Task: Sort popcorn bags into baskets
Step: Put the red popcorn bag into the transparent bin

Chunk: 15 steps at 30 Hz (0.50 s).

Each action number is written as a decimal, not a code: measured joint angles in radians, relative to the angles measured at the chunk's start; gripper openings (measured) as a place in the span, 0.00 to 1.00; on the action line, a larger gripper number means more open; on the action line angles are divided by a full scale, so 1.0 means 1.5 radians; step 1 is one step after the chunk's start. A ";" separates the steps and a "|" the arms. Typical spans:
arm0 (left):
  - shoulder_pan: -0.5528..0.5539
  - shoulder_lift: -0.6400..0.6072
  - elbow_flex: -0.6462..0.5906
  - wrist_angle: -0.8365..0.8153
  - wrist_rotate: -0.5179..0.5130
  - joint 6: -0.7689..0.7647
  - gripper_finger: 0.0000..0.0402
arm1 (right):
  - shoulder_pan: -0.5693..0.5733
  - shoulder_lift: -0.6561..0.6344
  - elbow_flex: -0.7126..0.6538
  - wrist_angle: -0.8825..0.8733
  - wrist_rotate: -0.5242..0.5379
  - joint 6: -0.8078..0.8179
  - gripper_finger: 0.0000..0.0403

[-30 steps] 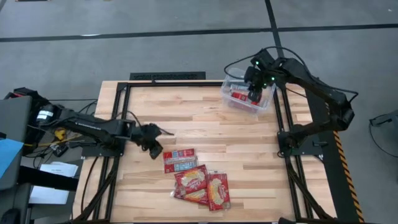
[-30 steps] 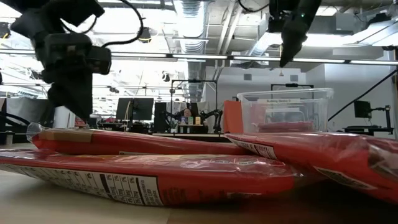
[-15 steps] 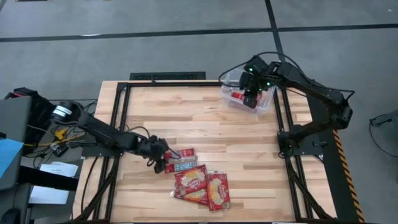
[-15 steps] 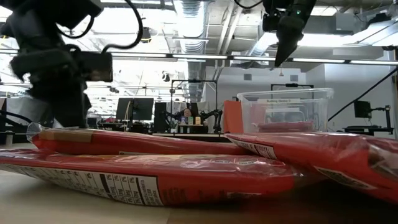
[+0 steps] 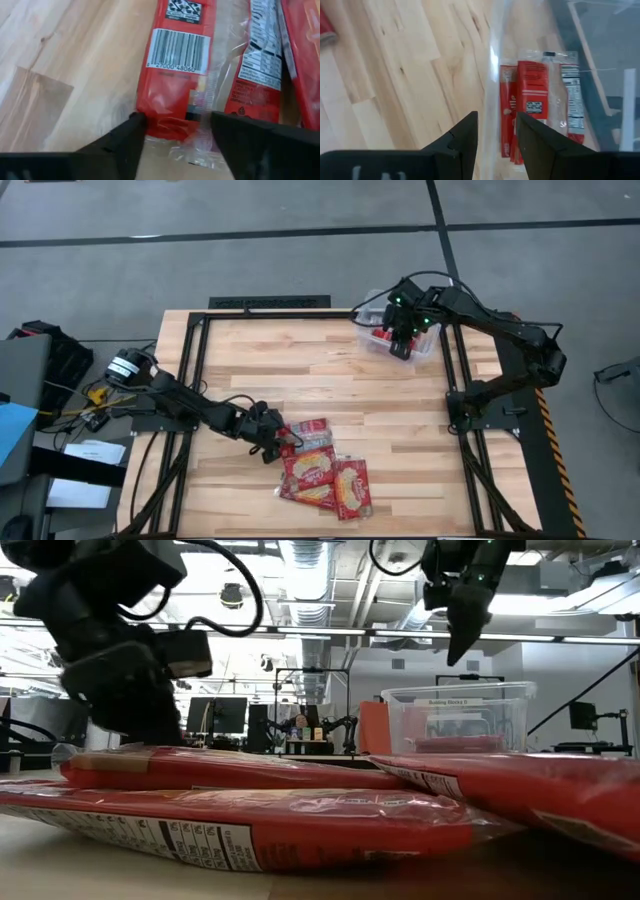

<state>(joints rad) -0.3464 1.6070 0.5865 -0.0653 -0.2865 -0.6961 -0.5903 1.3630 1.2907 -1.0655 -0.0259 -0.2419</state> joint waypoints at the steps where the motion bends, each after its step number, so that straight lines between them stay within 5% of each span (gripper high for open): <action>1: 0.003 0.002 0.000 0.002 0.000 -0.007 0.49 | 0.000 0.000 -0.004 -0.002 -0.001 0.002 0.38; 9: 0.048 0.004 0.037 -0.024 0.029 0.042 0.06 | 0.029 0.000 -0.006 0.027 -0.036 0.006 0.34; 15: 0.084 0.006 0.072 -0.057 0.032 0.094 0.03 | 0.103 0.000 -0.006 0.124 -0.122 0.017 0.31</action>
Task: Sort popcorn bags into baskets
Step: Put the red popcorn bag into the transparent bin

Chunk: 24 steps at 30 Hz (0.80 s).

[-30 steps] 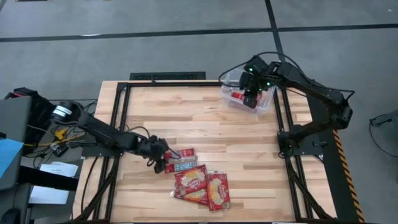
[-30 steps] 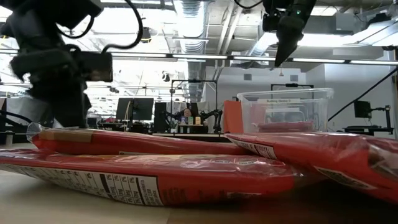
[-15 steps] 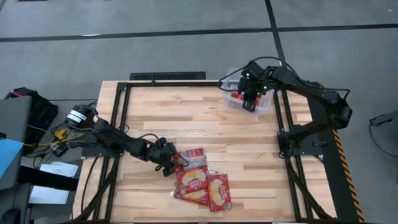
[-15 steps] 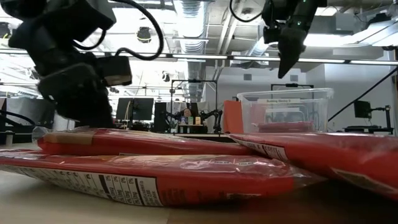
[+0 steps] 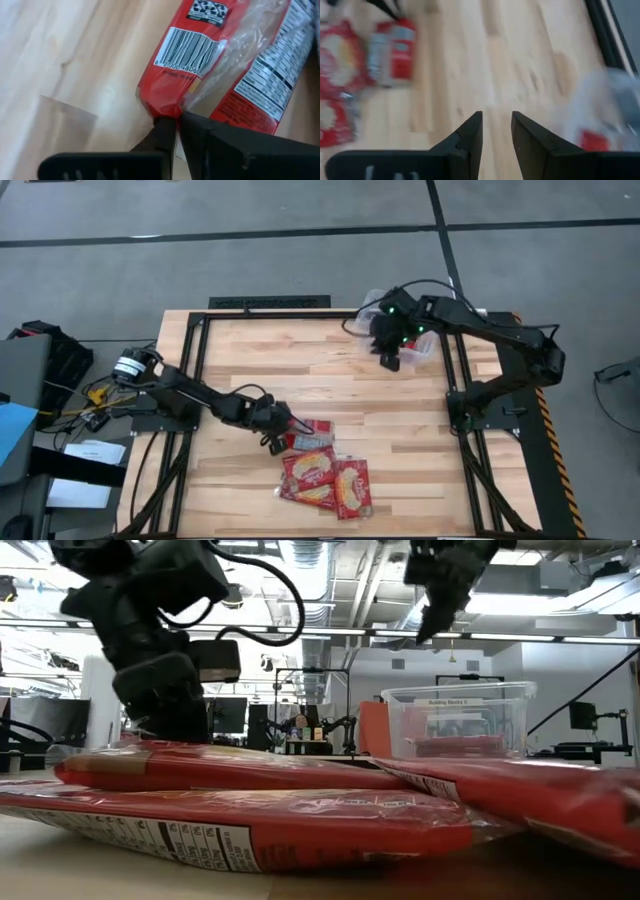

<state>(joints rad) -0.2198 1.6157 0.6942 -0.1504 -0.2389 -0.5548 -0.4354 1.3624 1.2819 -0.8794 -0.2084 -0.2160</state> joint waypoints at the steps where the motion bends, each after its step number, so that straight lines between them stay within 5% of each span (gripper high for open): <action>1: 0.007 0.000 0.006 -0.008 0.001 0.010 0.02 | 0.014 0.000 0.000 0.013 0.000 0.007 0.31; 7: 0.051 0.000 0.046 -0.023 0.019 0.062 0.00 | 0.053 0.000 0.000 0.028 -0.002 0.075 0.32; 12: 0.080 0.001 0.083 -0.018 0.018 0.102 0.00 | 0.072 0.003 0.000 0.035 -0.002 0.106 0.45; 18: 0.096 0.000 0.115 -0.013 0.006 0.136 0.00 | 0.097 0.066 0.001 0.067 -0.002 0.133 0.65; 24: 0.096 -0.001 0.130 -0.013 -0.013 0.153 0.00 | 0.141 0.167 0.001 0.136 -0.020 0.125 0.68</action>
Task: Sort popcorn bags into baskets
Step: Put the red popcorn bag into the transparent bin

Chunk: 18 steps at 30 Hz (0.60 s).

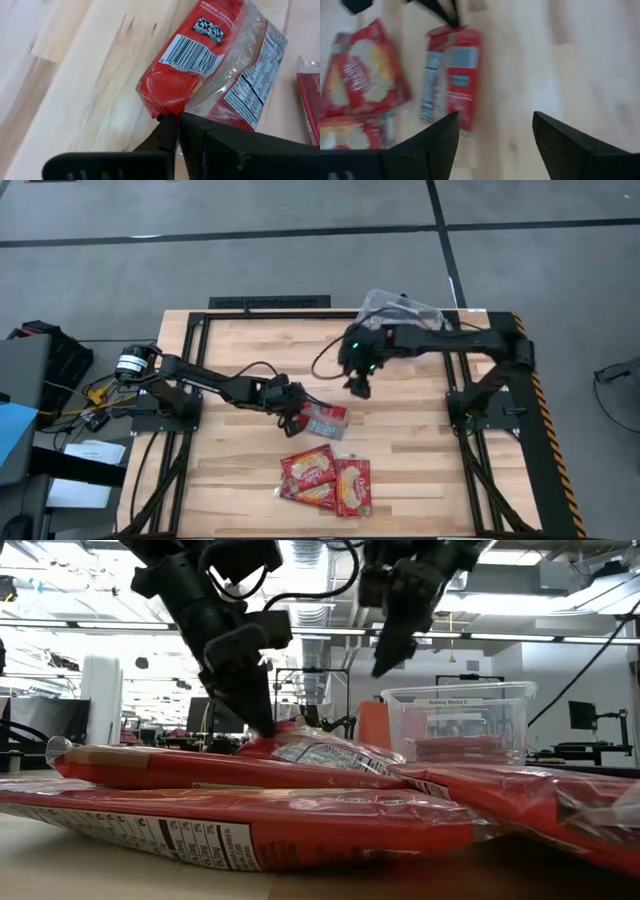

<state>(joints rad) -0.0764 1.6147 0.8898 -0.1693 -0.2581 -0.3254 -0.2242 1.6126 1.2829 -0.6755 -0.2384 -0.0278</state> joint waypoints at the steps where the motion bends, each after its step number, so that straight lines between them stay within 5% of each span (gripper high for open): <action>1: 0.000 0.000 0.002 0.000 -0.004 0.000 0.00 | 0.005 0.018 0.000 0.011 -0.019 -0.002 0.68; 8: 0.000 -0.001 0.004 0.000 -0.030 0.001 0.00 | 0.014 0.135 0.000 0.090 -0.119 -0.003 0.68; 18: 0.000 -0.001 0.004 0.002 -0.051 0.013 0.00 | 0.012 0.214 0.000 0.112 -0.146 -0.022 0.67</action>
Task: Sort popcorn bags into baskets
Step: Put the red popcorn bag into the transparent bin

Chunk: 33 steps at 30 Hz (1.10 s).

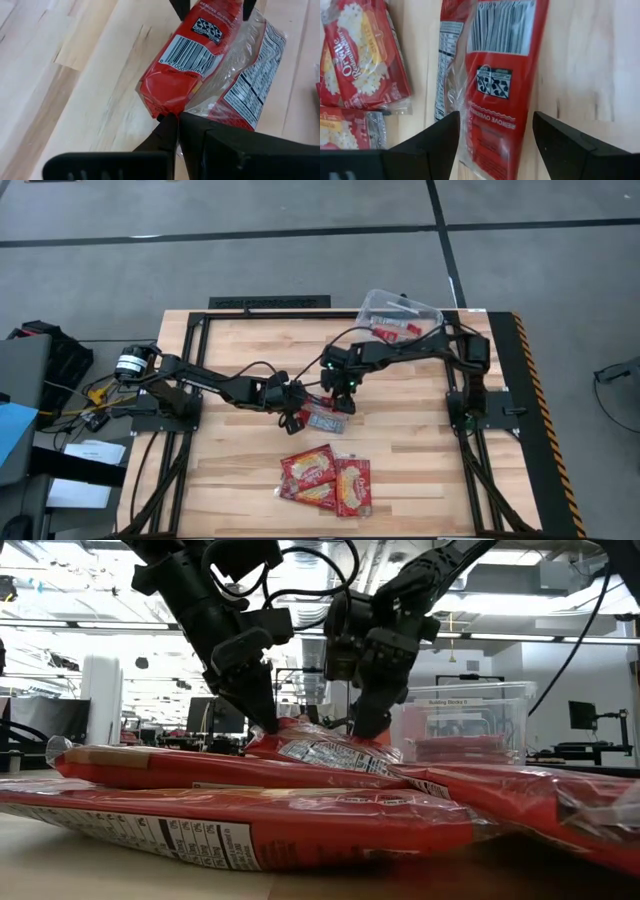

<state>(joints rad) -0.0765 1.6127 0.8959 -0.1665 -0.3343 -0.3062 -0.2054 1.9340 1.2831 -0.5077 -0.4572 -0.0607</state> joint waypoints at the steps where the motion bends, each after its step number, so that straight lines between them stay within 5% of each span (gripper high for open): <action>1: 0.000 0.000 0.000 0.000 -0.002 0.000 0.00 | 0.000 0.003 0.000 0.000 -0.007 -0.002 0.66; 6: 0.000 0.000 0.000 0.000 -0.021 0.008 0.00 | 0.006 0.003 0.000 0.006 -0.005 -0.018 0.53; 14: 0.000 -0.001 0.000 0.001 -0.036 0.009 0.00 | -0.004 0.002 0.000 0.012 -0.009 -0.014 0.05; 23: 0.001 -0.011 0.018 0.001 -0.008 -0.014 0.02 | -0.020 -0.035 0.000 -0.028 -0.009 -0.033 0.03; 33: -0.001 -0.063 0.145 -0.107 -0.047 0.083 0.30 | -0.151 -0.181 0.000 -0.143 -0.003 -0.085 0.04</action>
<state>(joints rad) -0.0776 1.5186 1.1136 -0.3270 -0.4042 -0.1823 -0.4327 1.6628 1.2825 -0.7222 -0.4621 -0.1880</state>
